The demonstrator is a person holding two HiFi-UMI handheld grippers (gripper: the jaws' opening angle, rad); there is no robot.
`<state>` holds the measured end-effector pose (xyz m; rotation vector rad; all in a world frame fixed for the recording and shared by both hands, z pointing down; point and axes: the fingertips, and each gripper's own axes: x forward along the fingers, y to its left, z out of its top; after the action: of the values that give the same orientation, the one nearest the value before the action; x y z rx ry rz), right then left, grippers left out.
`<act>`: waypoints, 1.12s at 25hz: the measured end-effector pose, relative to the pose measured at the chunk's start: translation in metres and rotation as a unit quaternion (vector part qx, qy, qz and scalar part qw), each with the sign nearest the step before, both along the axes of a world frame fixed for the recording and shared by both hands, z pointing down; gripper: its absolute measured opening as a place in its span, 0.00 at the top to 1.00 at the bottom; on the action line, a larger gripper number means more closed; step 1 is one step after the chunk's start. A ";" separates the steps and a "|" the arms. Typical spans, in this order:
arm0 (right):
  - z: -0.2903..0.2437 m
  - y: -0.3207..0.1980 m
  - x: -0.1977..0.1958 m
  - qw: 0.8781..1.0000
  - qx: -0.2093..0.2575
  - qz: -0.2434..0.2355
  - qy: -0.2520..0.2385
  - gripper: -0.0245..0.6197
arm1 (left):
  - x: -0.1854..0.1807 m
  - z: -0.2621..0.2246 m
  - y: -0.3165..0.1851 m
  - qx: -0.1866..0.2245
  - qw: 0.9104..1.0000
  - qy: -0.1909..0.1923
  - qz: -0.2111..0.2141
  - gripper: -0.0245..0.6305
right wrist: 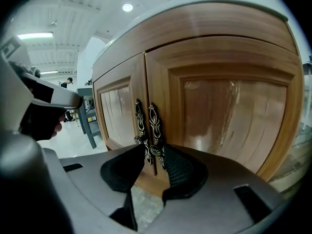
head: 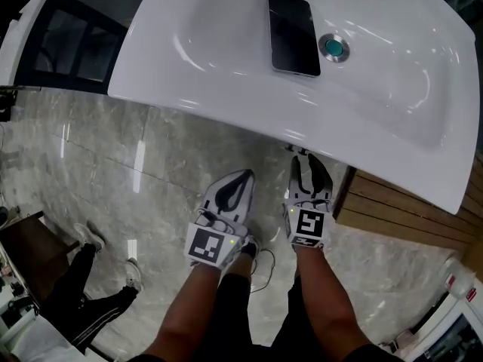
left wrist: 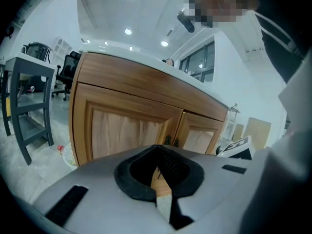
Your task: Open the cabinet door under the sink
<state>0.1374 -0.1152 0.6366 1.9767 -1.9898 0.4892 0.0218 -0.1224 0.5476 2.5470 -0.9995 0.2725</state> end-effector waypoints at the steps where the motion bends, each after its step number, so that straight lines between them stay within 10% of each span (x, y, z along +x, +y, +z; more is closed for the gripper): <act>1: -0.001 -0.002 -0.001 1.000 0.004 0.000 0.003 0.75 | 0.000 0.001 0.001 -0.001 1.000 -0.001 0.001 0.93; 28: 0.010 -0.014 0.004 0.997 0.000 0.065 0.037 0.78 | -0.011 0.014 0.000 -0.002 1.000 -0.002 0.001 0.93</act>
<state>0.1413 -0.1294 0.6462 2.1023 -1.8264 0.4378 0.0108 -0.1223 0.5616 2.5447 -0.9973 0.2786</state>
